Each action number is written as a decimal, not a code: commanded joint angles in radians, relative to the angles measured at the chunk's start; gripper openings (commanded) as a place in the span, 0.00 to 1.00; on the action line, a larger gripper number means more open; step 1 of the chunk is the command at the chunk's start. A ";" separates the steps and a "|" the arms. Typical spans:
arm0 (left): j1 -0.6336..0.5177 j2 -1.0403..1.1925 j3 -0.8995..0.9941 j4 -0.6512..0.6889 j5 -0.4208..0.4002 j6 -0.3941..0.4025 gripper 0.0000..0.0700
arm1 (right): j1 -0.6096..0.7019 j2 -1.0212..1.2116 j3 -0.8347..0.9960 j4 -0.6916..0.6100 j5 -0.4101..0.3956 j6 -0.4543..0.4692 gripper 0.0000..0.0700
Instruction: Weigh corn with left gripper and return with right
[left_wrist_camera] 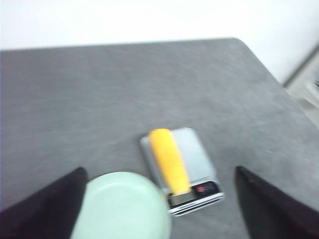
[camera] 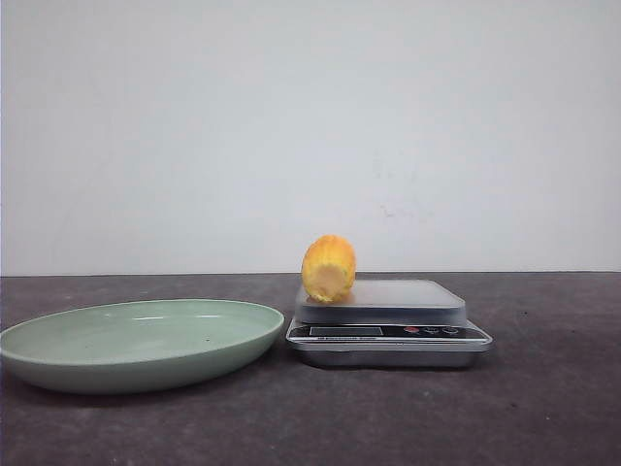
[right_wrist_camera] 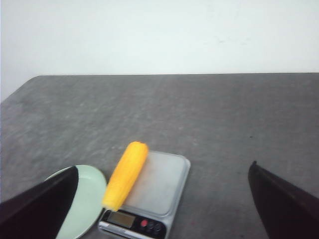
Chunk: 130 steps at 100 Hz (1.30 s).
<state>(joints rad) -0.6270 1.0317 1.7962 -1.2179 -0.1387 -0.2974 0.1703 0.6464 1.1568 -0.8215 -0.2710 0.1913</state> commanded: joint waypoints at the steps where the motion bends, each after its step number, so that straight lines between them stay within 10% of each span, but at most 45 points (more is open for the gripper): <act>1: -0.009 -0.048 0.029 -0.027 -0.034 0.019 0.54 | 0.005 0.017 0.016 0.014 -0.034 0.011 1.00; 24: -0.009 -0.238 0.029 -0.125 -0.056 0.018 0.01 | 0.006 0.044 0.016 0.055 -0.140 0.011 1.00; 77: -0.008 -0.403 0.027 -0.236 -0.071 -0.033 0.01 | 0.175 0.219 0.016 0.568 -0.247 0.257 0.89; 130: -0.008 -0.404 -0.005 -0.237 -0.031 -0.036 0.01 | 0.498 0.721 0.191 0.518 0.094 0.233 0.89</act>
<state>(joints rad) -0.6281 0.6189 1.7798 -1.4220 -0.1806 -0.3294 0.6521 1.3025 1.2942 -0.2726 -0.2203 0.4438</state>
